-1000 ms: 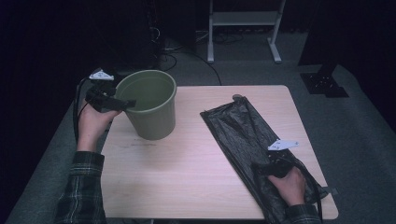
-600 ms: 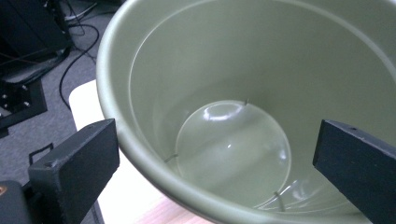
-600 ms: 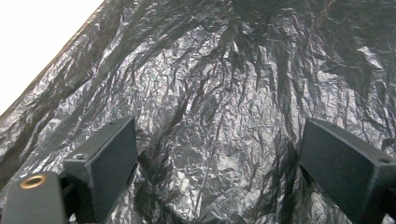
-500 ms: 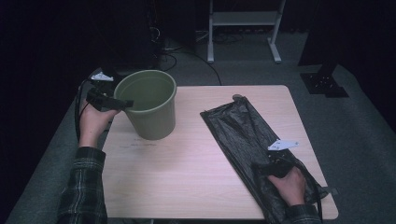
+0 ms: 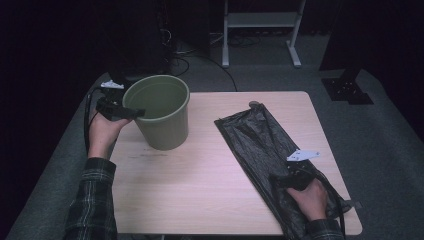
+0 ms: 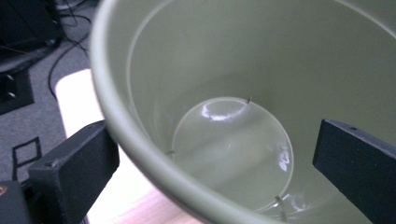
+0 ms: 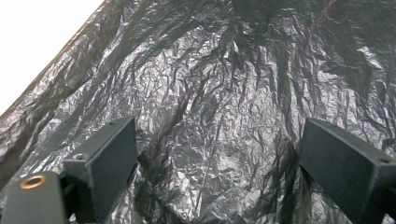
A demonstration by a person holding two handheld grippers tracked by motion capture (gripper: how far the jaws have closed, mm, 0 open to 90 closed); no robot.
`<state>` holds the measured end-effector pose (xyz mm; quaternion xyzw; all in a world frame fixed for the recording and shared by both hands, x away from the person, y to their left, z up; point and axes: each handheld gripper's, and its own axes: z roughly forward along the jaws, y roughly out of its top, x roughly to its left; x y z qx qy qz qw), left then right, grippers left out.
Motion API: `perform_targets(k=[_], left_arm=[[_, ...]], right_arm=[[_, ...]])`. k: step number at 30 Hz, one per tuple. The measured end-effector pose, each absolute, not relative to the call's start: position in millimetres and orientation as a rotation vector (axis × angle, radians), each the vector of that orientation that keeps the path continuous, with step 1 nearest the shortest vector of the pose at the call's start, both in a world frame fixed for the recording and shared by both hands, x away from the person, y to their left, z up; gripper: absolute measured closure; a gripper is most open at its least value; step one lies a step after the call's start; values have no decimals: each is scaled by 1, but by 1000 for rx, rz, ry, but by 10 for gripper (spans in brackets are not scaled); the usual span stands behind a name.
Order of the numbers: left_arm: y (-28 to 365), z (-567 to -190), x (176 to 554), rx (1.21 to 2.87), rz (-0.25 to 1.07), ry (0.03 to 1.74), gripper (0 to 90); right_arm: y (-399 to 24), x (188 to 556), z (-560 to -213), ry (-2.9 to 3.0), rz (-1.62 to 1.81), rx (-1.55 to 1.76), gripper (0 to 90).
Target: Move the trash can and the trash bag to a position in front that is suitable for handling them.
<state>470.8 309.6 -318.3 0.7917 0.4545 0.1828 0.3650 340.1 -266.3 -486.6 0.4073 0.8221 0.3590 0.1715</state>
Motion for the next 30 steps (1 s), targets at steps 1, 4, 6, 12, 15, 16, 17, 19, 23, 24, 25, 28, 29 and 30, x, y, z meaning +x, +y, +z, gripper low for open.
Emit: perform_targets(k=[1,4,6,12,15,16,17,19,23,24,25,28,29,30], left_arm=[[309,-319,471,2035,460,1168,0],[308,-319,467,2035,472,1163,0],[307,-318,464,2044,482,1161,0],[300,-318,450,2051,490,1148,0],[296,-319,442,2057,476,1137,0],[295,-319,440,2062,475,1134,0],[294,-319,438,2064,475,1130,0],[293,-319,436,2068,469,1131,0],[291,-319,431,2063,451,1128,0],[290,-315,427,2038,443,1112,0],[290,-313,425,2030,442,1107,0],[289,-311,423,2026,458,1093,0],[289,-311,424,2028,444,1099,0],[291,-312,425,2027,428,1101,0]], right_arm=[[-266,340,-487,2334,1019,1157,105],[-266,340,-487,2334,1019,1157,105],[-266,340,-487,2334,1019,1157,105],[-266,340,-487,2335,1019,1156,105],[-266,340,-487,2335,1019,1157,105],[-266,340,-487,2334,1019,1156,105],[-266,340,-487,2334,1019,1157,104],[-266,340,-487,2335,1018,1156,105],[-266,340,-487,2334,1019,1157,105],[-266,340,-487,2334,1019,1157,105],[-266,340,-487,2334,1019,1157,105],[-266,340,-487,2334,1020,1157,105],[-266,340,-487,2334,1020,1157,105],[-266,340,-487,2334,1020,1156,105]])
